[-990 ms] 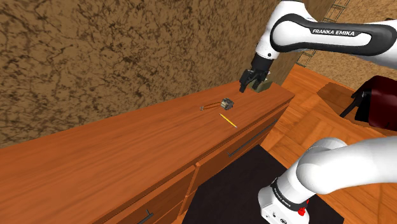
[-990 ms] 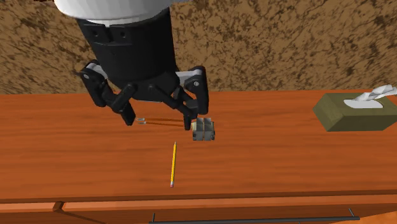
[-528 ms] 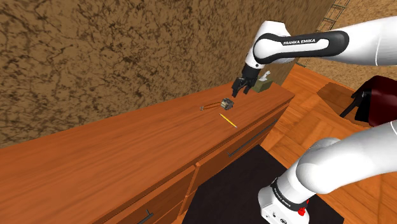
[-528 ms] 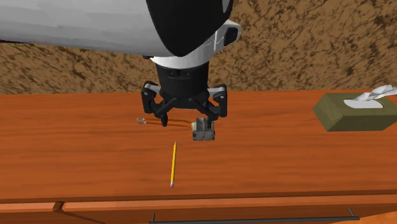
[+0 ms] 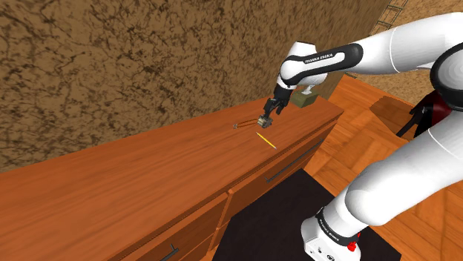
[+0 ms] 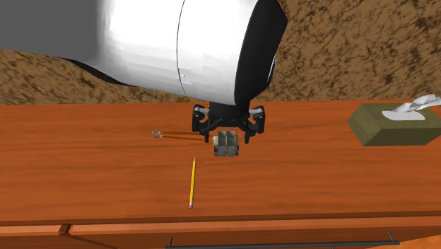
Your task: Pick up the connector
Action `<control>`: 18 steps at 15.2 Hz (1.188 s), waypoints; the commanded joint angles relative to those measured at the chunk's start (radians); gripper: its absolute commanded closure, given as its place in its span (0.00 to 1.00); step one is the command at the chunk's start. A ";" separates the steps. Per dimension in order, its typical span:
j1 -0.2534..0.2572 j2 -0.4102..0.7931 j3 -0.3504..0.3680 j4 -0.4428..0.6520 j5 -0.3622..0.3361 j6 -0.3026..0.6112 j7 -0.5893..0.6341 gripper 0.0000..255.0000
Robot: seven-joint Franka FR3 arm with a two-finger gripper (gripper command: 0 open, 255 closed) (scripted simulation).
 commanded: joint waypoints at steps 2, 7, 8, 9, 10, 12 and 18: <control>0.002 0.031 -0.001 -0.014 0.009 0.045 -0.007 0.00; 0.003 0.060 -0.003 -0.036 0.018 0.096 -0.014 0.00; 0.003 0.060 -0.004 -0.036 0.018 0.096 -0.015 1.00; 0.003 0.061 -0.003 -0.034 0.018 0.095 -0.015 1.00; 0.003 0.061 -0.003 -0.035 0.018 0.095 -0.015 1.00; 0.003 0.060 -0.003 -0.035 0.018 0.094 -0.014 1.00; 0.003 0.052 -0.003 -0.030 0.015 0.081 -0.012 1.00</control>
